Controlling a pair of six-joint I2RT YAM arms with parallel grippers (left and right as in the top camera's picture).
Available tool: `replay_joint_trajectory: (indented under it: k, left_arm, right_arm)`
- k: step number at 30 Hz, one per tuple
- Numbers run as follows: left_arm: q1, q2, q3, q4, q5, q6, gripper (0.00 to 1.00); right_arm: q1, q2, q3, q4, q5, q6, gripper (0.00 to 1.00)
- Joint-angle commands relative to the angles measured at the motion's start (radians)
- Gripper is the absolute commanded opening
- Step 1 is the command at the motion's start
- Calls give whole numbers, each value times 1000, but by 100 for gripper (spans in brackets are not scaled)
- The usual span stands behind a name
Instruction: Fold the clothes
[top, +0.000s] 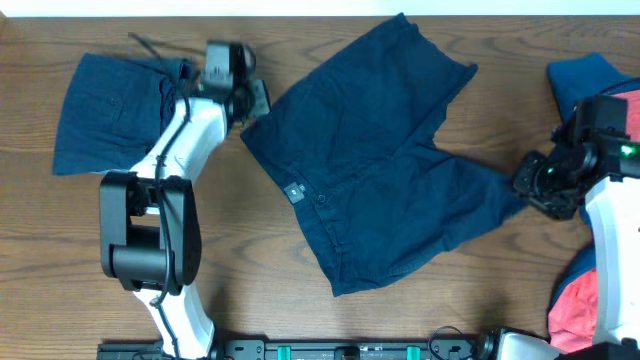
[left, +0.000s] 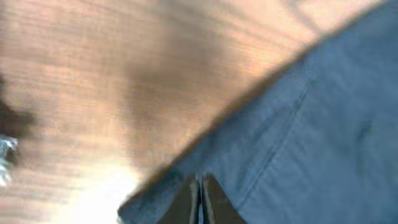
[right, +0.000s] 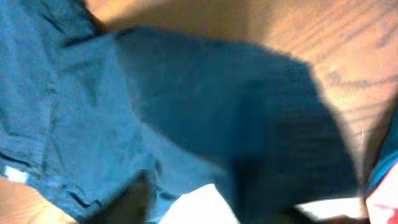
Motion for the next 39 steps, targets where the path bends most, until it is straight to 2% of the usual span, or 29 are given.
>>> replay_joint_trajectory:
  k: [1,5,8,11,16,19,22,24,27,29,33,36,39]
  left_arm:
    - [-2,-18,114,-182,7,79,6]
    - [-24,-32,134,-396,118,79,7]
    - [-60,-31,96,-468,146,64,7]
    - [-123,-30,10,-443,157,20,7]
    - [-258,-30,-135,-271,151,-12,7]
    - [-312,-30,-201,-196,71,-69,7]
    - [-322,-30,-246,-208,-114,-211,6]
    - [-301,-30,-264,-227,-209,-264,6]
    - [-239,-30,-273,-220,-297,-246,6]
    - [-184,-30,-272,-185,-330,-183,7]
    - [-55,-30,-255,-108,-322,-71,6]
    - [12,-31,-223,-90,-209,27,6]
    - [43,-40,-183,-120,-85,62,10]
  right_arm:
    - [5,3,-37,14,55,-12,66]
    - [5,3,-46,57,120,-23,75]
    - [2,3,-46,87,128,-23,80]
    - [-14,3,-46,100,184,-13,86]
    - [-77,3,-46,77,264,-18,93]
    - [-119,3,-46,76,251,-42,96]
    - [-145,3,-46,76,188,-51,95]
    - [-148,3,-46,79,137,-84,94]
    - [-142,3,-46,88,57,-133,91]
    - [-131,3,-48,96,21,-159,91]
    - [-103,5,-77,127,15,-161,90]
    - [-80,6,-146,196,-35,-174,87]
    - [-55,6,-254,297,-141,-222,85]
